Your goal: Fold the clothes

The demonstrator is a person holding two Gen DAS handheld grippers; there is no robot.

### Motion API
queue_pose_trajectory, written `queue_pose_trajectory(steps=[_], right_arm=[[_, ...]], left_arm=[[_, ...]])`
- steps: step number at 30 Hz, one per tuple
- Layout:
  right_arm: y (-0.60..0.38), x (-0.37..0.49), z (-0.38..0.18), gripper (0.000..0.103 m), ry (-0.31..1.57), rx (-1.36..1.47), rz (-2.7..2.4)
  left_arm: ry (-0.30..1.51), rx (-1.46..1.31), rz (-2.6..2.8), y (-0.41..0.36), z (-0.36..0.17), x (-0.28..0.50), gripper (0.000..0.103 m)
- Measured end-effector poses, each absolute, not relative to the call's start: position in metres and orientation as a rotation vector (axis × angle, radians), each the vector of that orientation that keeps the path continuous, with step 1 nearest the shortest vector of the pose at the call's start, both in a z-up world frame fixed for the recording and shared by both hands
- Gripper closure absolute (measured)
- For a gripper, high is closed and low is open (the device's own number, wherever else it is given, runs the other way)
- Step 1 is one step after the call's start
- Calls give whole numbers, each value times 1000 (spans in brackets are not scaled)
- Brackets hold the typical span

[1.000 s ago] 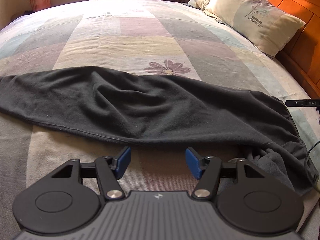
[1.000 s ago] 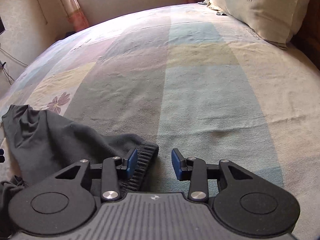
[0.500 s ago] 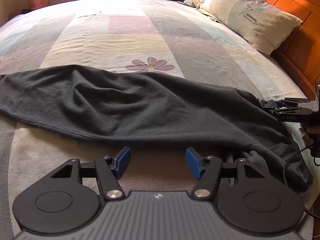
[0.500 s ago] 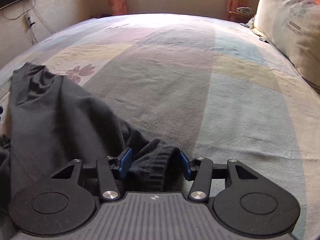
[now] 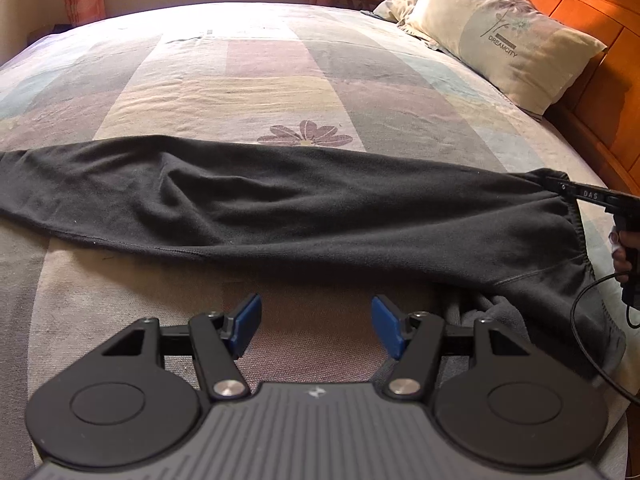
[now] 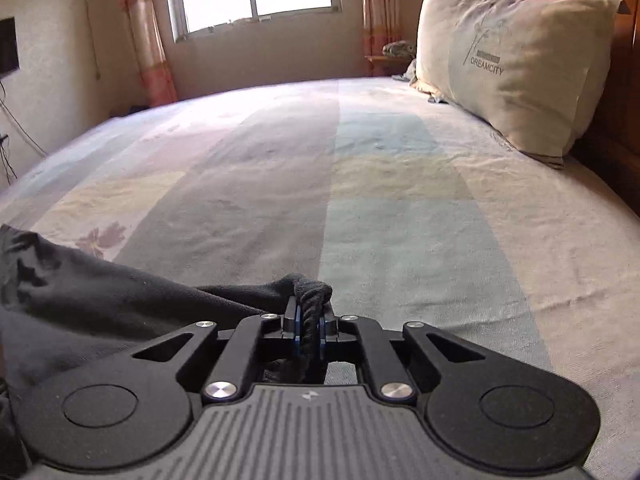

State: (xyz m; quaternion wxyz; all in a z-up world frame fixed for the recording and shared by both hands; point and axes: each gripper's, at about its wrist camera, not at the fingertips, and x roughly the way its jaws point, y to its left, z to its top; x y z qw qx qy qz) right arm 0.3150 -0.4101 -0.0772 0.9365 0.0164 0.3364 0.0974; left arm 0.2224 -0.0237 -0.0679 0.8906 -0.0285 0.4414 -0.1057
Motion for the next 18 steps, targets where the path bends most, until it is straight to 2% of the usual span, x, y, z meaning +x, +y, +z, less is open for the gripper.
queue_pose_trajectory(steps=[1,3,6,9,12,18], right_arm=[[-409,314,-75,78,672,31,175],[-408,313,-70,76,640,27,127],[-401,311,-58,77,591,23,126],[-372,317,-41,79,597,9,317],[-329,330,-45,86,675,-31,504],[-274,354,-85,86,843,-41,638]], left_arm=[[913,-58,-219,-24,-67,221,41],[909,-58,-220,-23,-65,220,41],[908,-64,-223,-22,-67,222,36],[910,-76,-230,-22,-69,228,36],[903,-74,-244,-22,-68,236,36],[866,-52,-303,-25,-59,268,36]])
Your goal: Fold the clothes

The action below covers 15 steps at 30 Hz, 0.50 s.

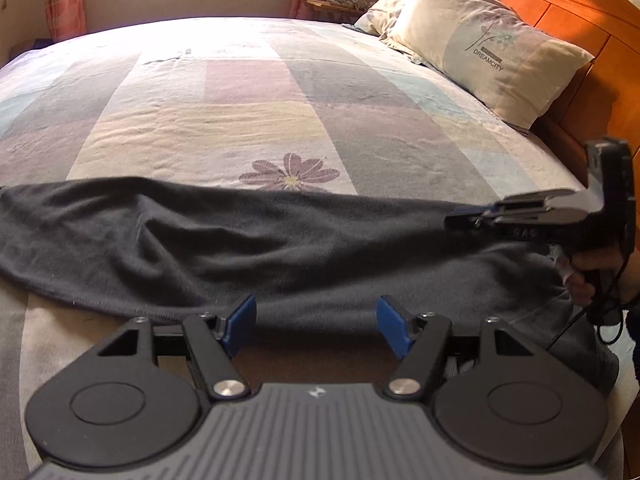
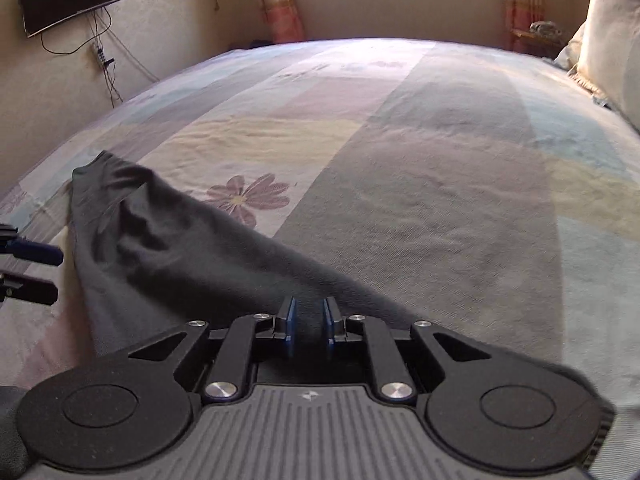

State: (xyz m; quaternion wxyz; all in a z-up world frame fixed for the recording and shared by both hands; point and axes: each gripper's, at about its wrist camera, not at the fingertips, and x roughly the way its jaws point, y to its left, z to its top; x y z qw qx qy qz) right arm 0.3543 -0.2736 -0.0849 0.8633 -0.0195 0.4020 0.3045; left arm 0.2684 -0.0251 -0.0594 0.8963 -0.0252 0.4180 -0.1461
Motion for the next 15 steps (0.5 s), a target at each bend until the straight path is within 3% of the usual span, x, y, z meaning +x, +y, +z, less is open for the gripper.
queue_pose_trajectory(steps=[8,15], right_arm=[[-265,313,-94,86,1012,24,799],[-281,330,-83,86,1041,128,812]], left_arm=[[822,0,-404,-52,-73,330,36],[943,-22,-444,-52,-117,344,36]])
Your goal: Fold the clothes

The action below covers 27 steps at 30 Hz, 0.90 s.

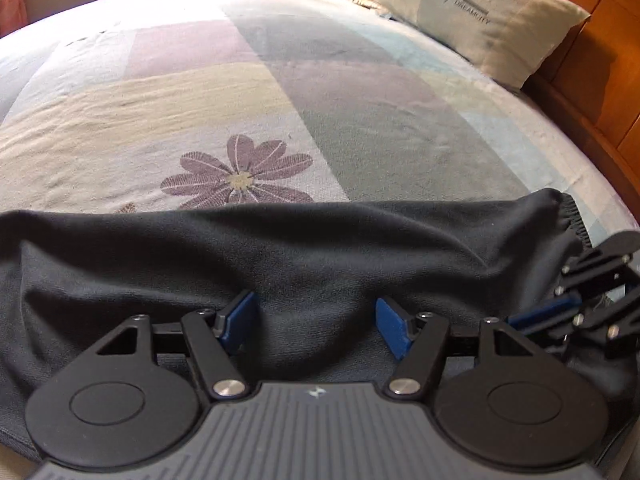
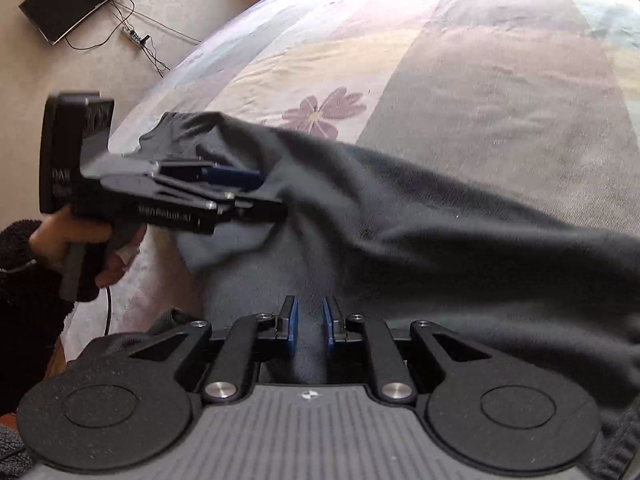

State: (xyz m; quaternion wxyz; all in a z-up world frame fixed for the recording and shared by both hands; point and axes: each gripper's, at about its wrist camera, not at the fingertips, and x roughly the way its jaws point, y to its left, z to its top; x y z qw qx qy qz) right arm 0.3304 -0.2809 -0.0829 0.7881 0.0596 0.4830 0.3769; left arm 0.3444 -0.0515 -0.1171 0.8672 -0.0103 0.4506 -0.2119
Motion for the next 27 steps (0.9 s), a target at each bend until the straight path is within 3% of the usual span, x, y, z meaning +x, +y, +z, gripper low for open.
queue_pose_trajectory(steps=[6,13,16,17,18,19,24,27], right_arm=[[-285,370,-61,85,871,104,758],[-262,408,-82,65,887,-210,769],[-255,401,-92,63,891,-283,781],[-253,397,-92,68,888,-294,787],[-249,392,-92,96,891,-310,799],[-245,388,-91,99,887,-336,804],[-250,400,-84,99,848,-296,701],[-252,408,-91,98,882,-251,680]], left_arm=[[973,-34,-439,-30,-116,318,35],[971,-66,-430,-21,-117,314,35],[960,-78,-433,-19,-117,312,34],[957,-89,-435,-17,-117,312,34],[955,-102,-436,-16,-117,312,34],[955,-109,-437,-15,-116,312,35],[926,-73,-422,-13,-104,309,32],[1007,-80,-398,-8,-116,314,31]])
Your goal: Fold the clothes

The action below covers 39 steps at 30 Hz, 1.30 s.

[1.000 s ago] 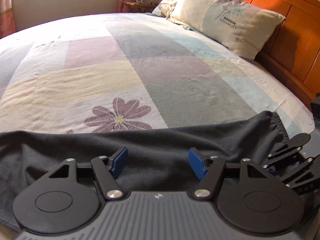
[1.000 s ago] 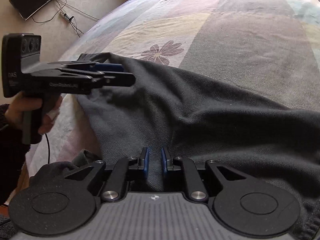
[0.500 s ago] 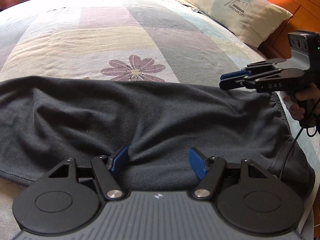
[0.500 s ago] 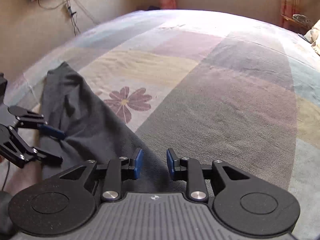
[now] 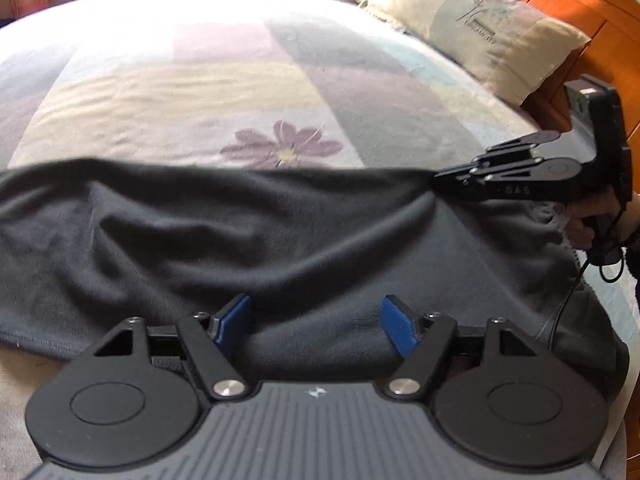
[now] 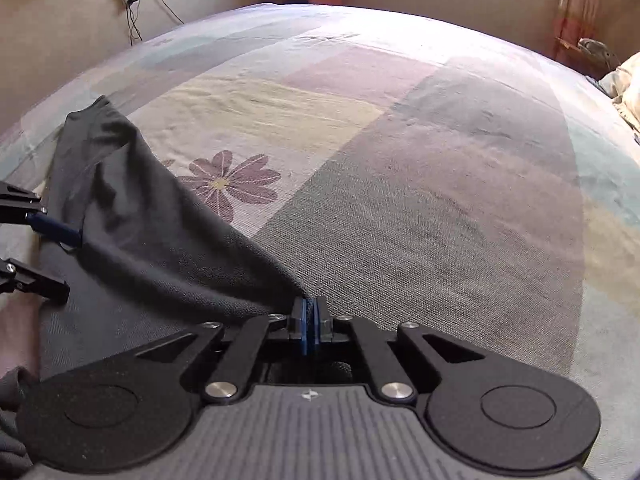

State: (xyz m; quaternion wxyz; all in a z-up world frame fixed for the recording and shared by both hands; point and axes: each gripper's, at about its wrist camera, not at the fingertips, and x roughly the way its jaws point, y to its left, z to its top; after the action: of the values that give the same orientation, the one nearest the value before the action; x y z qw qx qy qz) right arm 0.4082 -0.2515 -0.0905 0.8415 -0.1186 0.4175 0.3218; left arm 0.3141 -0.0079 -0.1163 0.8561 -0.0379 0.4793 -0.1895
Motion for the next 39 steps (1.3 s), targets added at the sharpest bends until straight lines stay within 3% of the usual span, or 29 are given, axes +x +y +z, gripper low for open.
queue_pose_trajectory(steps=[3,11,13,15,19,22,30,39], right_arm=[[-257,406,-82,88,890,-212,642],[-312,340,-20,80,837,-88,596],[-330,314,-8,70,836,-33,585],[-341,287,-4,67,836,-5,579],[-346,230,-8,47,841,-16,546],[-342,188,-26,38,839,-14,468],[-351,89,-69,30,822,232,348],[-376,65,-100,30,861,351,231]], left_arm=[[1010,-90,-382,-2,-110,308,31],[1016,-124,-315,19,-99,284,31],[1000,-148,-333,23,-88,271,30],[996,-137,-340,20,-81,256,29],[984,-93,-360,9,-71,218,26],[946,-70,-379,1,-68,185,24],[874,-19,-360,-19,-58,114,21],[849,37,-389,-43,-49,79,20]])
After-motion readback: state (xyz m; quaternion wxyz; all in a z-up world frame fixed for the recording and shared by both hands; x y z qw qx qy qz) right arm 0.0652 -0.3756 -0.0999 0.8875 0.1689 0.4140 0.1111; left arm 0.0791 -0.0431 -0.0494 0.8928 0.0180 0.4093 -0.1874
